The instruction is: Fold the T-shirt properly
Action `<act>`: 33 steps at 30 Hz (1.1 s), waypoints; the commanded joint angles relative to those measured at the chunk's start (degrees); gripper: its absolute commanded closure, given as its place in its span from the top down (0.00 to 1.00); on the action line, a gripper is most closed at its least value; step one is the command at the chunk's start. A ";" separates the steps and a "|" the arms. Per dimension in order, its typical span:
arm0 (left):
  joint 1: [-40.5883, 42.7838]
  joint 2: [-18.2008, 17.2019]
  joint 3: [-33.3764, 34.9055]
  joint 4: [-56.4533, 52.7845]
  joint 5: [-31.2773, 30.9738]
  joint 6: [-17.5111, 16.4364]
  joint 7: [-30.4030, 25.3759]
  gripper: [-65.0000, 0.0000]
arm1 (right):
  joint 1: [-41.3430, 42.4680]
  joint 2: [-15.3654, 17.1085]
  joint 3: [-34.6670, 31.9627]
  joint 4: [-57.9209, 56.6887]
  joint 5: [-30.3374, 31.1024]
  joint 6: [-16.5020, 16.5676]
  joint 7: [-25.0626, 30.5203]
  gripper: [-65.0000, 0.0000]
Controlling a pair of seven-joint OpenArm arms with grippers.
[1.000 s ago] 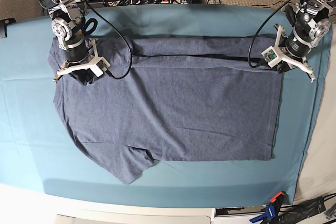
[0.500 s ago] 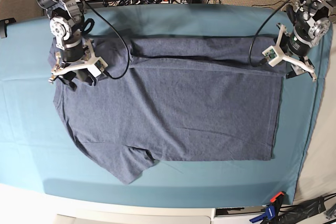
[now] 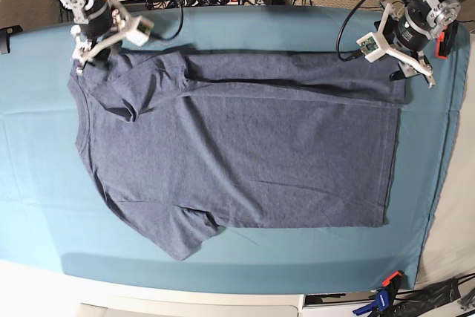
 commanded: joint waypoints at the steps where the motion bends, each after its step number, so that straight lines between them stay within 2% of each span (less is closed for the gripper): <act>1: 0.04 -0.92 -0.55 0.87 0.48 1.03 -0.46 0.50 | -0.04 0.94 0.50 0.85 0.17 0.24 -0.87 0.45; 4: 0.07 -0.92 -0.55 0.87 0.48 1.01 -0.57 0.50 | 0.00 0.92 0.48 0.07 2.67 1.51 -2.05 0.45; 14: -0.13 -0.76 -0.55 0.85 0.48 1.03 -1.05 0.50 | 2.91 0.79 0.48 -8.63 2.51 1.27 -1.36 0.45; 17: -0.13 -0.76 -0.55 0.85 0.48 1.03 -1.03 0.50 | 3.37 0.79 0.48 -8.63 0.33 -0.46 -0.04 0.45; 20: -0.13 -0.76 -0.55 0.85 0.46 1.03 -1.03 0.50 | 4.11 0.79 0.44 -8.63 0.00 -0.61 -0.11 0.45; 25: -0.13 -0.76 -0.55 0.85 0.46 1.03 -1.05 0.50 | 4.15 0.79 0.44 -8.63 -1.55 -3.80 -0.15 0.45; 33: -0.13 -0.74 -0.55 0.85 0.48 1.05 -1.01 0.50 | 6.56 0.50 0.44 -8.63 -1.66 -6.27 -1.25 0.45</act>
